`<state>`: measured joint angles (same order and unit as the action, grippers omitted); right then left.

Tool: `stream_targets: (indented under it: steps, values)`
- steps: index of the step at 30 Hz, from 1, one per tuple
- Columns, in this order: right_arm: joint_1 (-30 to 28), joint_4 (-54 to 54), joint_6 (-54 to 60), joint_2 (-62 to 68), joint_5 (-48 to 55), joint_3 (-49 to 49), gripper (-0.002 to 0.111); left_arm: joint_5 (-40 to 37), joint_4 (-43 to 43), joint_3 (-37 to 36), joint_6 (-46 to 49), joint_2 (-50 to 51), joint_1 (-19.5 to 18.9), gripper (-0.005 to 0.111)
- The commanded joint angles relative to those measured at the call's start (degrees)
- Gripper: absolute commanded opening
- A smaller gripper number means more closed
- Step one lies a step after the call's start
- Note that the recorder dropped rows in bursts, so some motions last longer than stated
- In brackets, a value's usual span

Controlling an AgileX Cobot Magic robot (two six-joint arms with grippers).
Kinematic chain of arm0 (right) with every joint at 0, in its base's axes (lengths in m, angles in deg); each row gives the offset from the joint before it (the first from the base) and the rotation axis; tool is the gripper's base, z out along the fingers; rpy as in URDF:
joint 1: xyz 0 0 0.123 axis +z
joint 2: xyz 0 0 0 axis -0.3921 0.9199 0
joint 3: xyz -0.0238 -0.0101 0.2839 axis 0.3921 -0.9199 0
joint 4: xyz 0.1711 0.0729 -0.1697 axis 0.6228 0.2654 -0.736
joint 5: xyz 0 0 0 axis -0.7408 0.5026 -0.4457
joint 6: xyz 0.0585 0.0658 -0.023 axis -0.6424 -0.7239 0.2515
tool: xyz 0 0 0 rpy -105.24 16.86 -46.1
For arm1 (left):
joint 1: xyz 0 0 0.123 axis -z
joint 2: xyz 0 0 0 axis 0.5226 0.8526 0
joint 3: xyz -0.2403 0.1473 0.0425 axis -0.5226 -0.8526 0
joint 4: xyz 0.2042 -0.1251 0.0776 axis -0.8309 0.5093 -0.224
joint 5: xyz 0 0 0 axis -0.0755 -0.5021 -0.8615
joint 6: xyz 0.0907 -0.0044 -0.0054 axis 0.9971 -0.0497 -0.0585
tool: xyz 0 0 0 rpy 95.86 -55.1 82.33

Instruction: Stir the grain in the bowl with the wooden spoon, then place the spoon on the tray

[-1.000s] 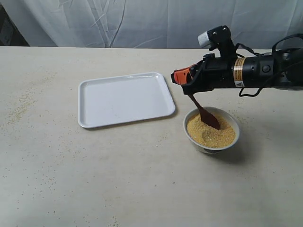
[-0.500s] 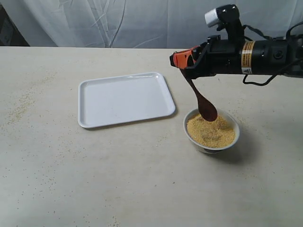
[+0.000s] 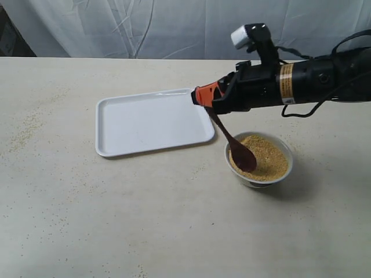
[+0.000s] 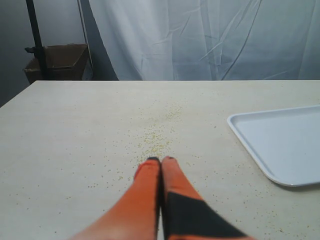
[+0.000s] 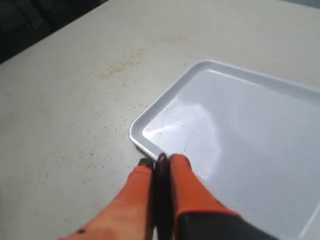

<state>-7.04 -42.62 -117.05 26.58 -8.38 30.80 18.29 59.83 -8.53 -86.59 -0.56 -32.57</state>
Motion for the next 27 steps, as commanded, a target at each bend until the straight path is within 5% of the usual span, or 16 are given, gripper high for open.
stream_targets:
  steps: [1, 7, 14, 21, 27]
  values:
    - [1.4, -0.4, 1.7, 1.7, 8.0, -0.3, -0.001, 0.8, -0.1, -0.2, 0.0, -0.2, -0.2, 0.0]
    - [1.3, -0.3, 2.0, 1.8, 18.6, -0.3, -0.001, 0.8, -0.1, -0.2, 0.0, -0.2, -0.2, 0.0]
    - [1.3, 3.4, 2.3, -1.3, 13.2, -0.3, -0.001, 0.8, -0.1, -0.2, 0.0, -0.2, -0.2, 0.0]
    - [1.3, 4.7, 5.7, -6.0, 26.1, 0.3, -0.001, 0.8, -0.1, -0.2, 0.0, -0.2, -0.2, 0.0]
    - [1.3, 5.4, 6.1, -0.7, 26.1, 0.3, -0.001, 0.8, -0.1, -0.2, 0.0, -0.2, -0.2, 0.0]
